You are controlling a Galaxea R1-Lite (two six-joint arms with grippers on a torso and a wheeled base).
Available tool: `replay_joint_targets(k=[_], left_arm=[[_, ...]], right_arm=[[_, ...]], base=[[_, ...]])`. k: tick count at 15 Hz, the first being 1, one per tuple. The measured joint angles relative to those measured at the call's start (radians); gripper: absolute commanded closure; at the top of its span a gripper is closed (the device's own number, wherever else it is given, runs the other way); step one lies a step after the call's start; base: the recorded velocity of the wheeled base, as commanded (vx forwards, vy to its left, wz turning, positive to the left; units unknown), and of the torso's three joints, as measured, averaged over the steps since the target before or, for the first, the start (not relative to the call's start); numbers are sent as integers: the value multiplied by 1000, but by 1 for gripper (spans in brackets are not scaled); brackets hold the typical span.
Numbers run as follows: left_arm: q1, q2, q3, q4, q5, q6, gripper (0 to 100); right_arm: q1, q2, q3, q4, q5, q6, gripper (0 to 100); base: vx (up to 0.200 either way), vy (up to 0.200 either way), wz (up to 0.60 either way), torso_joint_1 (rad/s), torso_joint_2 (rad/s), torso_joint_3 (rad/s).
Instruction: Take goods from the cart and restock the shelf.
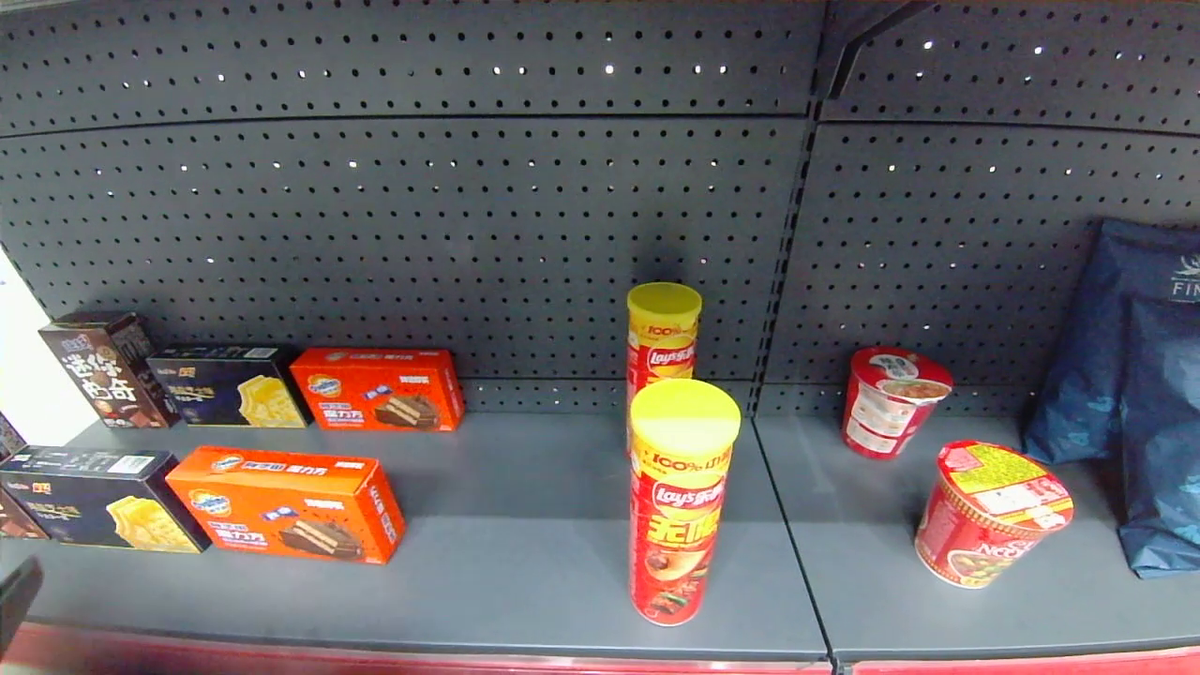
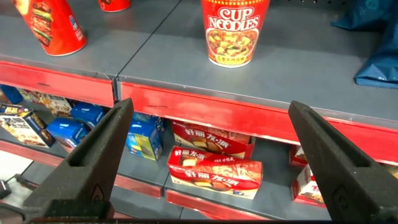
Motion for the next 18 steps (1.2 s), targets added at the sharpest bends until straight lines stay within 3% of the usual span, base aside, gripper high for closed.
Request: replay_joint_targets(k=[2, 3, 6, 9, 11, 13, 15, 16, 18], left_arm=[[4, -173, 38, 157, 24, -1, 0], [2, -226, 60, 180, 13, -4, 0], [-61, -343, 131, 183, -69, -21, 0], [-153, -424, 182, 187, -78, -54, 0], [-167, -459, 221, 195, -64, -58, 0], [-64, -463, 230, 197, -42, -58, 0], [108, -419, 197, 199, -34, -57, 0], [160, -399, 189, 194, -36, -58, 0], [204, -398, 247, 148, -11, -62, 0]], right_arm=[[-9, 0, 0, 1, -4, 0, 0], [-19, 0, 0, 1, -6, 0, 0], [-74, 14, -2, 1, -7, -51, 0], [-92, 7, -3, -3, -8, -52, 0], [-101, 1, -2, -9, -30, -48, 0], [-134, -1, -1, -7, -38, -42, 0], [-191, 4, 0, -5, -38, -34, 0], [-194, 5, 0, -5, -37, -32, 0], [-185, 7, 1, -4, -37, -32, 0]], base=[[0, 0, 0, 0, 0, 0], [0, 0, 0, 0, 0, 0], [0, 0, 0, 0, 0, 0], [0, 0, 0, 0, 0, 0], [0, 0, 0, 0, 0, 0], [0, 0, 0, 0, 0, 0], [0, 0, 0, 0, 0, 0], [0, 0, 0, 0, 0, 0], [0, 0, 0, 0, 0, 0]])
